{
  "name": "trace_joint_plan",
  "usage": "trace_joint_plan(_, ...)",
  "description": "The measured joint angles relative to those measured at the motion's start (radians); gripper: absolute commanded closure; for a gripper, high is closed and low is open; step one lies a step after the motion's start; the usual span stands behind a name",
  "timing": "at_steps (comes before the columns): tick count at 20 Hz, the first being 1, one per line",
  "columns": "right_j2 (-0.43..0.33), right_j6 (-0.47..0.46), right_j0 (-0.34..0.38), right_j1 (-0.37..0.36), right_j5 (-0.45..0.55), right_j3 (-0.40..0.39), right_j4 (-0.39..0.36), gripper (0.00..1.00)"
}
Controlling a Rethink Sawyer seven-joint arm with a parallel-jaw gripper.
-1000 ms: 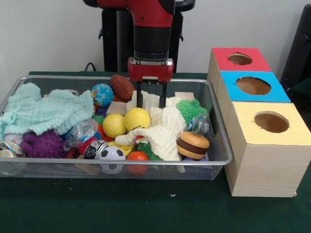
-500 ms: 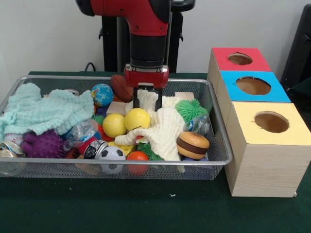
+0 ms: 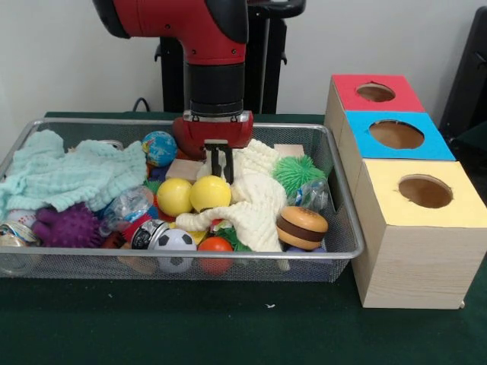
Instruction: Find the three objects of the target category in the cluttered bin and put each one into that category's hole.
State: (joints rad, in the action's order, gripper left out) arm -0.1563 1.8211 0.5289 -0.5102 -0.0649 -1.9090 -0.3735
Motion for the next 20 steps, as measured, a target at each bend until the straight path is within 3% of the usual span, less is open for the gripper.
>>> trace_joint_plan(9, -0.088, 0.000, 0.110, -0.011, 0.034, 0.000, -0.031, 1.00)
trace_joint_plan(20, -0.219, -0.002, 0.285, -0.112, 0.259, 0.001, -0.139, 1.00)
